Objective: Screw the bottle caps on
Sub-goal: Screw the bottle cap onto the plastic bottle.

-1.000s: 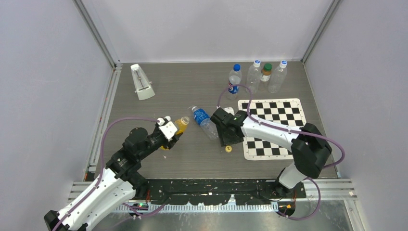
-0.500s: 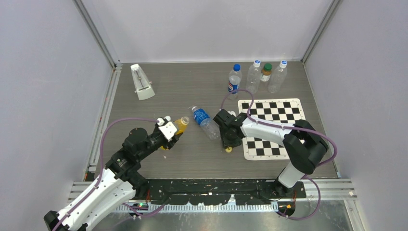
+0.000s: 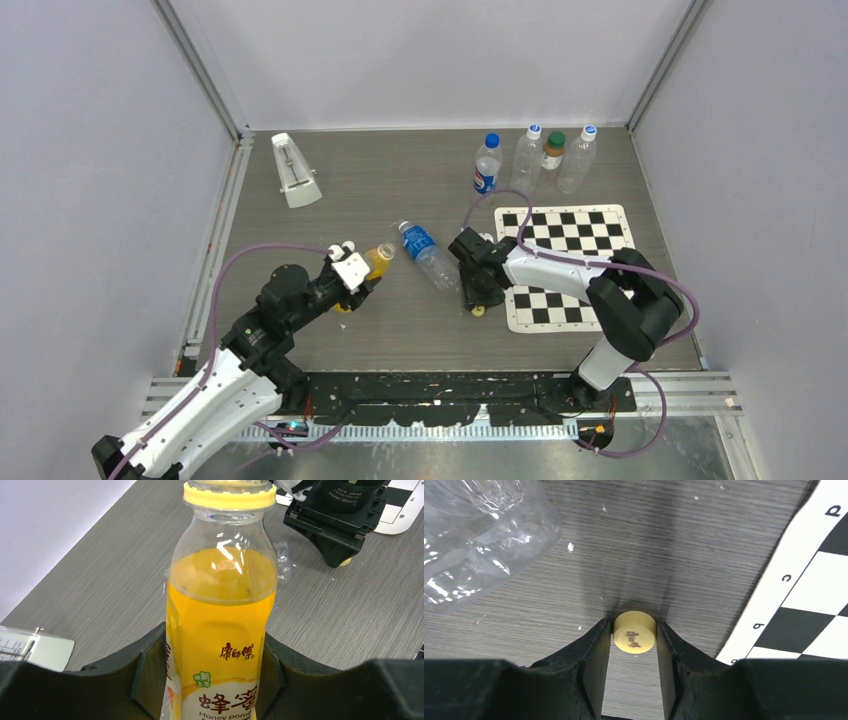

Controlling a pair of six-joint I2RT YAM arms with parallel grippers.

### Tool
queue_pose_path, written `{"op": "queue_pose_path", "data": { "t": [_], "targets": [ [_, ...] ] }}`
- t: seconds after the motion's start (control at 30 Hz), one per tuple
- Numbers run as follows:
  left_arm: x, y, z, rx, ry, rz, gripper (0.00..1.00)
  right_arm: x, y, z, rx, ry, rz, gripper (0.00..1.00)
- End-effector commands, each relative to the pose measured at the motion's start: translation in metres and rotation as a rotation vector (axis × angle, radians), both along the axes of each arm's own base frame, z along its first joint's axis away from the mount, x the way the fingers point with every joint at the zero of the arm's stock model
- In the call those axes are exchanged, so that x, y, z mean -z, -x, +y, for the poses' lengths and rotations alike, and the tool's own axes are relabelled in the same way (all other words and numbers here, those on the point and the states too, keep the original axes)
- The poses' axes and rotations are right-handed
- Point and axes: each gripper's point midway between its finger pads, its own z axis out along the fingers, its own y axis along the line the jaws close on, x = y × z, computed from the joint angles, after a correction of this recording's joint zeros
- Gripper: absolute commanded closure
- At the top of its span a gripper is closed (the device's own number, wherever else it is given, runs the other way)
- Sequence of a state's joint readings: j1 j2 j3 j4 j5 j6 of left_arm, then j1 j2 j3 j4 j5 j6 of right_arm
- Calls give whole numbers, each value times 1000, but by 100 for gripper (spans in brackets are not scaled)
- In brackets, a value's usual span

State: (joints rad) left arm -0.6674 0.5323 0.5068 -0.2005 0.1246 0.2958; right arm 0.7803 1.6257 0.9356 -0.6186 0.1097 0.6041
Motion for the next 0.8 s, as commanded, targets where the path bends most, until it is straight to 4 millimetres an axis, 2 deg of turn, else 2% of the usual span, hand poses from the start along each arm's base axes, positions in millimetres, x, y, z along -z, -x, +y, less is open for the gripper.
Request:
{"op": "queue_pose_path", "data": {
  "t": [0.0, 0.17, 0.3, 0.53, 0.7, 0.77],
  "targets": [
    [-6, 1, -4, 25, 12, -21, 92, -3, 0, -6, 18, 3, -16, 57],
    [-5, 3, -6, 40, 10, -20, 92, -13, -1, -6, -4, -3, -27, 67],
    [-4, 6, -9, 68, 10, -17, 92, -39, -4, -2, -33, -40, -64, 69],
    [-2, 13, -16, 126, 9, -8, 92, -97, -7, 18, -121, -189, -146, 77],
    [0, 20, -23, 183, 10, -4, 92, -152, -9, 37, -222, -329, -240, 80],
    [1, 22, -25, 201, 10, 0, 92, -181, -9, 48, -275, -400, -285, 80]
  ]
}}
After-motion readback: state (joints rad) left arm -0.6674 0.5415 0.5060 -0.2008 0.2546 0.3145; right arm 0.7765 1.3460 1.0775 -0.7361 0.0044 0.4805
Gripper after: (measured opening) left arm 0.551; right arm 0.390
